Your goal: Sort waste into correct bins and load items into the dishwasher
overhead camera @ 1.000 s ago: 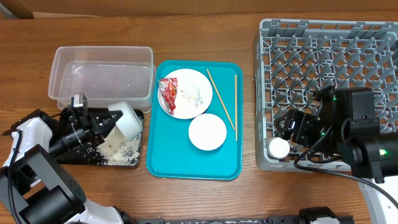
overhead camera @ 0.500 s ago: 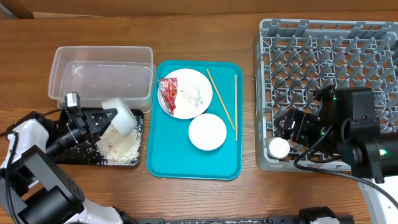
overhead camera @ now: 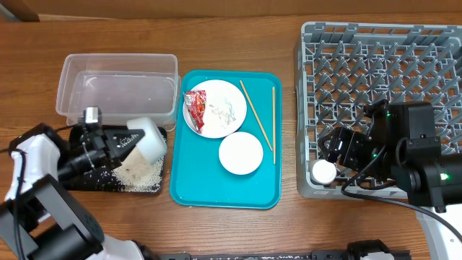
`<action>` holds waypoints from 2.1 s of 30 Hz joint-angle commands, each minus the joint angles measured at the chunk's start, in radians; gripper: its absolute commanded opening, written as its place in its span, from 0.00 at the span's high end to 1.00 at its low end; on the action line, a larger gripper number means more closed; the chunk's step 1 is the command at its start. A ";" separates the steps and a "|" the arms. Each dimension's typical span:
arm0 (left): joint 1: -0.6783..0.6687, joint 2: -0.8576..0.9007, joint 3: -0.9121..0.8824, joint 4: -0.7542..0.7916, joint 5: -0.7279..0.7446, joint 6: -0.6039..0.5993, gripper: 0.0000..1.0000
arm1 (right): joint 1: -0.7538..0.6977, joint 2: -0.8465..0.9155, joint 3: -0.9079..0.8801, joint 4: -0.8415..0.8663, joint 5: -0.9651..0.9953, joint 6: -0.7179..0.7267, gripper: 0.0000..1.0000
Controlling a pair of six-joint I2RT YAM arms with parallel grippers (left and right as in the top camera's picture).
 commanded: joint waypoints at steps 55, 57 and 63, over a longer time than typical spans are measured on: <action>-1.201 -0.102 0.230 0.383 -1.481 -1.206 0.89 | 0.006 -0.005 0.014 -0.015 -0.012 -0.053 0.02; -1.201 -0.102 0.230 0.381 -1.479 -1.206 0.90 | 0.006 -0.005 0.014 -0.019 -0.012 -0.053 0.02; -1.201 -0.102 0.233 0.366 -1.473 -1.206 0.92 | 0.006 -0.005 0.014 -0.023 -0.012 -0.056 0.02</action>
